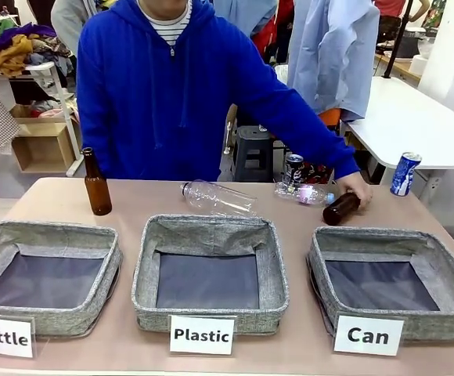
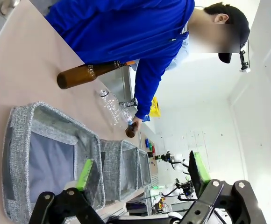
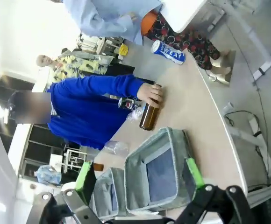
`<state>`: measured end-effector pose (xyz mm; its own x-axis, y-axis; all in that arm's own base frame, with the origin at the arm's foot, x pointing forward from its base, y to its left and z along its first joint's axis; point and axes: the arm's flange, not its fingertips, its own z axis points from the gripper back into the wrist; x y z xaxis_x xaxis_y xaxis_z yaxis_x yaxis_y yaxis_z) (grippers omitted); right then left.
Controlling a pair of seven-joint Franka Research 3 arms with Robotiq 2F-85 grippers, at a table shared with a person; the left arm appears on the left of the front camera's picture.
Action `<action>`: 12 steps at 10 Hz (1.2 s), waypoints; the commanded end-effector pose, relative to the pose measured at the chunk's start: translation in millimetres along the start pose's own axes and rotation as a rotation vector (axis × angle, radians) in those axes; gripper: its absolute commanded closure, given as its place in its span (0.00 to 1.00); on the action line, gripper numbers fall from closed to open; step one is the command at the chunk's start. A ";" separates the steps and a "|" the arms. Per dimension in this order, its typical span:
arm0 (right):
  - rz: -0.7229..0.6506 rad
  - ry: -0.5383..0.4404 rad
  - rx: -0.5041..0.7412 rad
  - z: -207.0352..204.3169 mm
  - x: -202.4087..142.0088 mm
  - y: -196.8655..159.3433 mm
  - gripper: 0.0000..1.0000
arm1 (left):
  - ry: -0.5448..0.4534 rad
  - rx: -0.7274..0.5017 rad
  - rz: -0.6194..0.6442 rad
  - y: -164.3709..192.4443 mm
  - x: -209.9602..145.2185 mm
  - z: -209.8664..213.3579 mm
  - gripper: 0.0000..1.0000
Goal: Sort the can waste into the basket.
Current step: Pick up the can waste from the table and place it in the right Fabric basket.
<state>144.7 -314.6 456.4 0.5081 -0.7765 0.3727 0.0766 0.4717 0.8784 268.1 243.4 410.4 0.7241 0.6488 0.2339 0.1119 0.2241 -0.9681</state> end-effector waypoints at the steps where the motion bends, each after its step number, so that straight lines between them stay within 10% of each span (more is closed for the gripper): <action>1: -0.012 0.020 0.028 -43.3 -5.6 -4.1 0.00 | -0.010 -0.025 -0.021 1.4 -0.9 -1.5 0.00; 4: 0.088 0.016 -0.030 -70.0 0.3 21.5 0.00 | -0.010 -0.025 -0.021 1.4 -0.9 -1.5 0.00; 8: 0.370 0.328 -0.048 -199.7 3.1 109.9 0.00 | -0.010 -0.025 -0.021 1.4 -0.9 -1.5 0.00; 12: 0.350 0.276 -0.022 -164.3 -0.2 95.0 0.00 | -0.010 -0.025 -0.021 1.4 -0.9 -1.5 0.00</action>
<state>311.5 -188.0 491.7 0.7486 -0.4137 0.5181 -0.1098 0.6933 0.7123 269.0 243.3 408.6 0.7264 0.6476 0.2303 0.1089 0.2224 -0.9689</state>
